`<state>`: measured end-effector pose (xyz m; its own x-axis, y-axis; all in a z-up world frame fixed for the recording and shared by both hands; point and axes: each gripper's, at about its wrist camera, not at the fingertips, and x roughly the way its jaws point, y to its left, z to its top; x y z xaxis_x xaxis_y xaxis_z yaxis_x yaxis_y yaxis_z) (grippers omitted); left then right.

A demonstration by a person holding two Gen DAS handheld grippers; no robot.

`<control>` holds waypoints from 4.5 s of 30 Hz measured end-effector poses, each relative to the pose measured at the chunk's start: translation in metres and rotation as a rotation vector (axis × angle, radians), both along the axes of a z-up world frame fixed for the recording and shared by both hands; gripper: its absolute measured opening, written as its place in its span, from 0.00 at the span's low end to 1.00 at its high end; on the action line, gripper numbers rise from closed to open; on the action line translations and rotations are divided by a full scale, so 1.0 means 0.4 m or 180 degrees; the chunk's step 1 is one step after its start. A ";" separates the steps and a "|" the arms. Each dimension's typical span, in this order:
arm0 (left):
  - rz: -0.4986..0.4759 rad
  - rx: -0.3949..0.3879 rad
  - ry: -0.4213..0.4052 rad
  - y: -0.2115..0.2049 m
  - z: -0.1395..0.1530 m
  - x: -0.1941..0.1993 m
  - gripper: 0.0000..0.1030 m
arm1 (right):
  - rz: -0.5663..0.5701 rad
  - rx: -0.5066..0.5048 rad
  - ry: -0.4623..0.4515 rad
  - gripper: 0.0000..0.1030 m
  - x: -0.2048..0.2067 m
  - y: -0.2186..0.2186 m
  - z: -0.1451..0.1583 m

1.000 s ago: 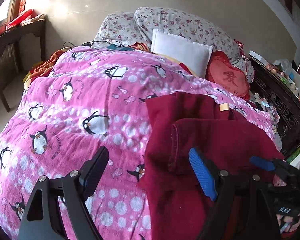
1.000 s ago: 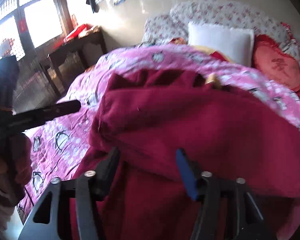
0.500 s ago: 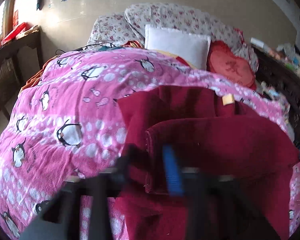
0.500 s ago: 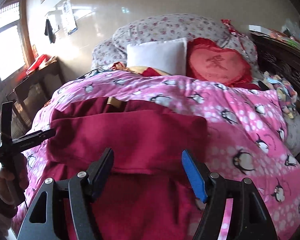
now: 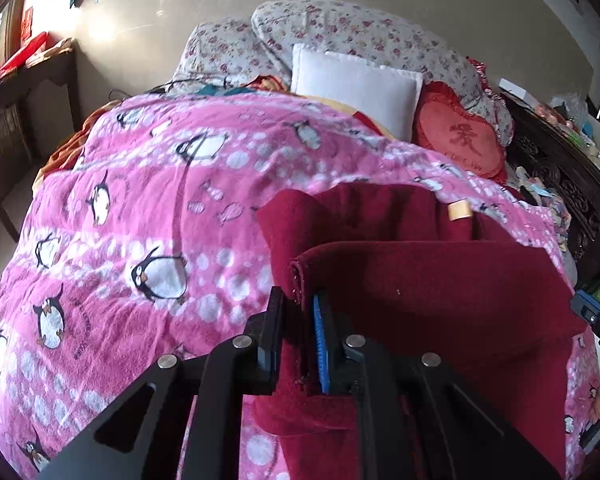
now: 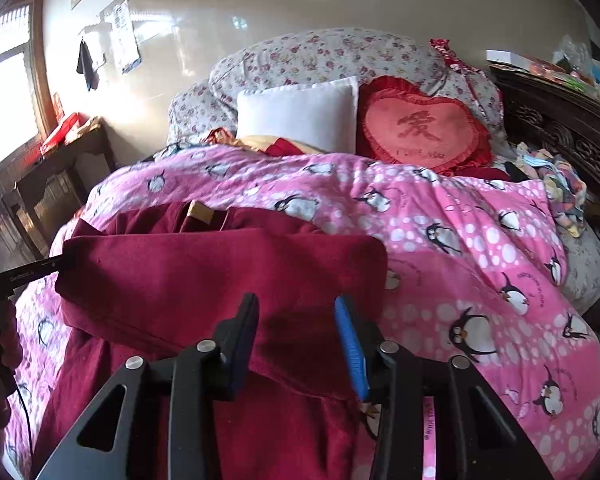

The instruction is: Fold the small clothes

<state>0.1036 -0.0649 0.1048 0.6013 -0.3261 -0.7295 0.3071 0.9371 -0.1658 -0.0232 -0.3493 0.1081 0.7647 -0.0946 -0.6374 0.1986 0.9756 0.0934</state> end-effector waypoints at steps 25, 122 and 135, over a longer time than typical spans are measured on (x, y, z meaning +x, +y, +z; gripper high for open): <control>0.0204 0.0417 -0.0080 -0.048 -0.090 0.004 0.67 | -0.0150 -0.0668 0.0359 0.40 0.035 0.067 -0.088; -0.0609 0.0182 0.0888 0.111 -0.165 -0.711 0.99 | 0.0825 0.1051 0.0653 0.54 -0.663 0.242 -0.174; -0.0794 0.0141 0.0836 0.141 -0.119 -0.682 0.10 | 0.0996 0.1314 0.0189 0.10 -0.651 0.194 -0.095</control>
<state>-0.1693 -0.0085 0.0571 0.2974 -0.4039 -0.8651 0.4796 0.8467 -0.2304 -0.2837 -0.2716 0.0700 0.6775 0.4011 -0.6165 -0.0799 0.8734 0.4805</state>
